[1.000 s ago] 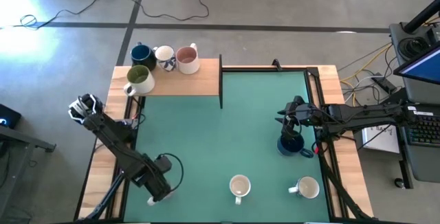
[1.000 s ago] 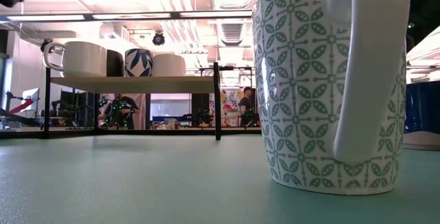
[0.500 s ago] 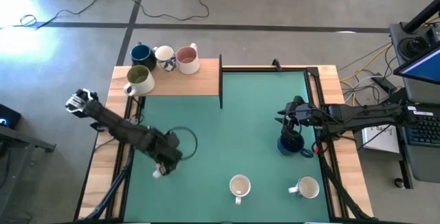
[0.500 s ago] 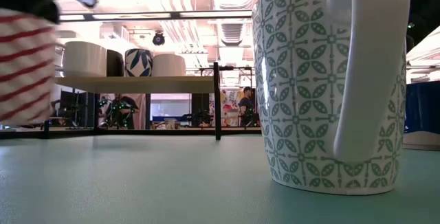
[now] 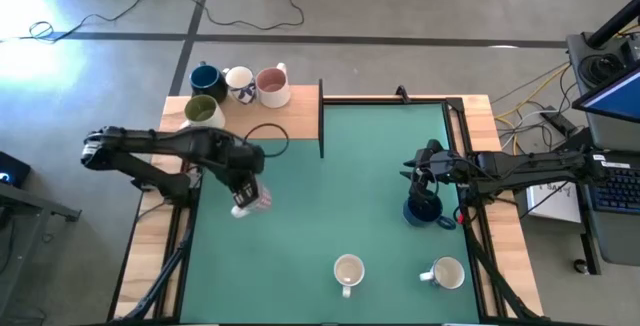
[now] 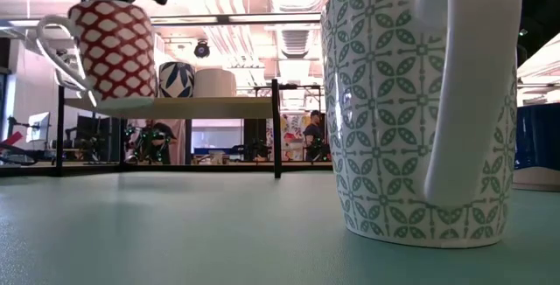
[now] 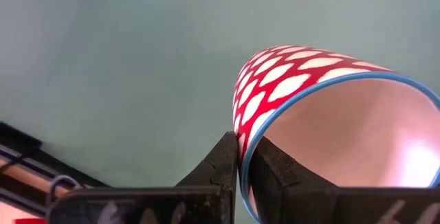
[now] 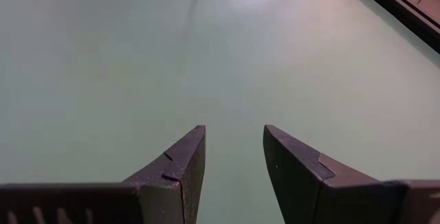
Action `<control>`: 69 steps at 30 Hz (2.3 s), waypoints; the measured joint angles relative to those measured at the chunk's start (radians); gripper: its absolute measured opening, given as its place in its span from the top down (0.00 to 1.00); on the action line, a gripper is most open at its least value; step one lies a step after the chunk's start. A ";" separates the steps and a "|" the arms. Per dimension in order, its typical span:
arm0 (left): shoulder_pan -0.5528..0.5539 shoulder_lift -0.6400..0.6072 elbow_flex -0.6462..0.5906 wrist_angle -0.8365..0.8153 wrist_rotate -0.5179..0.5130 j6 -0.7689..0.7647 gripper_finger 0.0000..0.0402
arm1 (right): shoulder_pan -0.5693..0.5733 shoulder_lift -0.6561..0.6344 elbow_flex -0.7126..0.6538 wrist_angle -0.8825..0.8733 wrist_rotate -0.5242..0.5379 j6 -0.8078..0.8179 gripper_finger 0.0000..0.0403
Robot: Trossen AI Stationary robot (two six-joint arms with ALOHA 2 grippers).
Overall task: Place coffee mugs
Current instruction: Put the red white patterned mug on the shelf
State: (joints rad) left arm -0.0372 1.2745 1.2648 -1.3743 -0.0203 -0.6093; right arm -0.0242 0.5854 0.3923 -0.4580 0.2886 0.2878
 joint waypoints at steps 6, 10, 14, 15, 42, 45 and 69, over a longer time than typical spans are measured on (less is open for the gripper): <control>0.075 0.063 0.131 -0.137 0.000 0.127 0.98 | 0.000 0.000 0.000 0.000 0.000 0.000 0.66; 0.131 0.090 0.218 -0.193 -0.010 0.197 0.98 | 0.000 0.000 0.000 0.000 0.000 0.000 0.66; 0.178 0.092 0.262 -0.195 -0.039 0.255 0.98 | 0.000 0.000 0.000 0.000 0.000 0.000 0.66; 0.192 0.092 0.267 -0.197 -0.041 0.269 0.98 | 0.000 0.000 0.000 0.000 0.000 0.000 0.66; 0.513 0.099 0.345 -0.181 -0.082 0.582 0.98 | 0.000 0.000 0.000 0.000 0.000 0.000 0.66; 0.553 0.099 0.345 -0.181 -0.095 0.602 0.98 | 0.000 0.000 0.000 0.000 0.000 0.000 0.66; 0.735 0.216 0.477 -0.193 -0.182 0.759 0.95 | 0.000 0.000 0.000 0.000 0.000 0.000 0.66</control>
State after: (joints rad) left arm 0.6979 1.4902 1.7417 -1.5673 -0.2028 0.1493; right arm -0.0242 0.5858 0.3923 -0.4580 0.2886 0.2878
